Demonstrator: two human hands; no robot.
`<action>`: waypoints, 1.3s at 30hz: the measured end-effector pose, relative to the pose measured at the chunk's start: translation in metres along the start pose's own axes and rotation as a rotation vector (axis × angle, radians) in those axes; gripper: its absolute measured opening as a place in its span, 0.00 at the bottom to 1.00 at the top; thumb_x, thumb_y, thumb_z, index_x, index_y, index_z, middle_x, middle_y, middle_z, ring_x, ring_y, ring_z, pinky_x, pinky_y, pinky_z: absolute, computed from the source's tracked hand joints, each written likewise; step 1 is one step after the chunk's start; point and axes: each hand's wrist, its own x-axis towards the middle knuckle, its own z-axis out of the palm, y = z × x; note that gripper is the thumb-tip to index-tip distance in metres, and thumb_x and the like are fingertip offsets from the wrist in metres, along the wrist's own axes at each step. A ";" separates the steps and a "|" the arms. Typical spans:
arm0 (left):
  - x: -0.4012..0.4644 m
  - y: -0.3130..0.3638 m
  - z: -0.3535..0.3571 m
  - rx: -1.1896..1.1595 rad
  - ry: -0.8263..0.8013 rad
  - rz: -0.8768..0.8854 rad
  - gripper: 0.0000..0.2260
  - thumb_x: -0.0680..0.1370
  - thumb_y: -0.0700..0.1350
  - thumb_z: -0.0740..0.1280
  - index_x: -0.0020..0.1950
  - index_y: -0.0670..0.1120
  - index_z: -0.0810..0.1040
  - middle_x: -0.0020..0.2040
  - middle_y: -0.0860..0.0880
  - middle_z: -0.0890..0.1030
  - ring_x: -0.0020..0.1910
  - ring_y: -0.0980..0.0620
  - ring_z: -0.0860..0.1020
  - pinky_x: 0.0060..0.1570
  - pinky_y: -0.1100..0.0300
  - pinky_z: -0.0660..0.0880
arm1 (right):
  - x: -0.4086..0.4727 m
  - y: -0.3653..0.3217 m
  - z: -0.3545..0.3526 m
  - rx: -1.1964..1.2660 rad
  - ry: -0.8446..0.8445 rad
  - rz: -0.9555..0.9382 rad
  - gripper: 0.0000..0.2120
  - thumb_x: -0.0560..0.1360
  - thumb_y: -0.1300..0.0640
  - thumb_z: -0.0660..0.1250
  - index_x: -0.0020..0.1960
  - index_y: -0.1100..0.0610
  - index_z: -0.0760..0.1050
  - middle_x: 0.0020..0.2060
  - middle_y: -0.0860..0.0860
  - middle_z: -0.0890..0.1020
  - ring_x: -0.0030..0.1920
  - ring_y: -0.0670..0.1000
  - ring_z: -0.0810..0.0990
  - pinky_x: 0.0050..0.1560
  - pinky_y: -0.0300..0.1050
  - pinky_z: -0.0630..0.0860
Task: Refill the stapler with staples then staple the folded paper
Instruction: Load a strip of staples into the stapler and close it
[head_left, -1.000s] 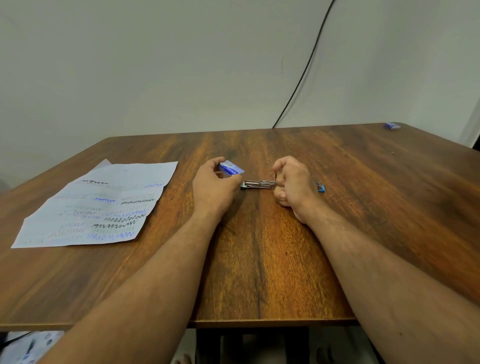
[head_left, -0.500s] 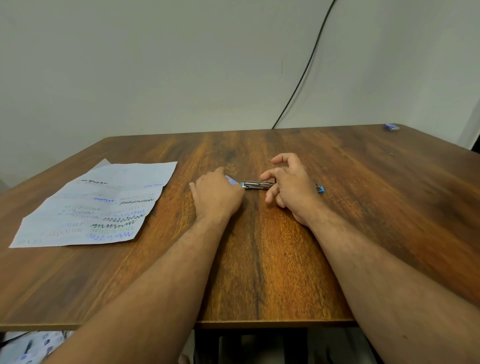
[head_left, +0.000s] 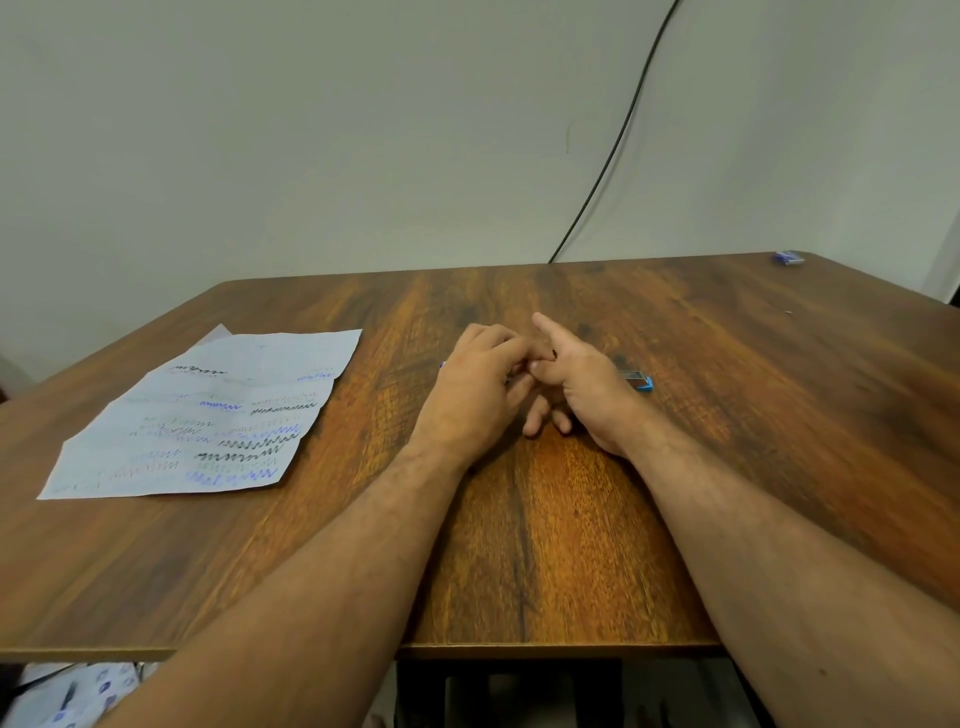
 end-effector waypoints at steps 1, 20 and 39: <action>0.000 0.001 -0.001 -0.006 -0.003 -0.013 0.09 0.79 0.45 0.69 0.59 0.52 0.82 0.52 0.59 0.76 0.57 0.58 0.69 0.56 0.63 0.68 | 0.001 0.000 0.000 0.002 0.009 0.000 0.30 0.83 0.62 0.59 0.81 0.48 0.52 0.53 0.58 0.84 0.29 0.55 0.83 0.18 0.38 0.68; 0.004 -0.005 -0.006 -0.317 0.082 -0.243 0.10 0.79 0.41 0.70 0.58 0.50 0.86 0.52 0.55 0.87 0.53 0.60 0.82 0.61 0.61 0.76 | -0.009 0.000 0.008 -0.329 0.341 -0.284 0.05 0.78 0.61 0.70 0.50 0.52 0.78 0.43 0.51 0.84 0.28 0.50 0.84 0.23 0.40 0.75; 0.003 -0.015 -0.004 -0.609 0.069 -0.372 0.20 0.77 0.36 0.71 0.67 0.50 0.77 0.43 0.51 0.87 0.45 0.55 0.86 0.56 0.48 0.82 | -0.011 -0.004 0.009 -0.359 0.334 -0.221 0.05 0.77 0.57 0.72 0.52 0.52 0.84 0.31 0.50 0.83 0.23 0.42 0.78 0.24 0.34 0.72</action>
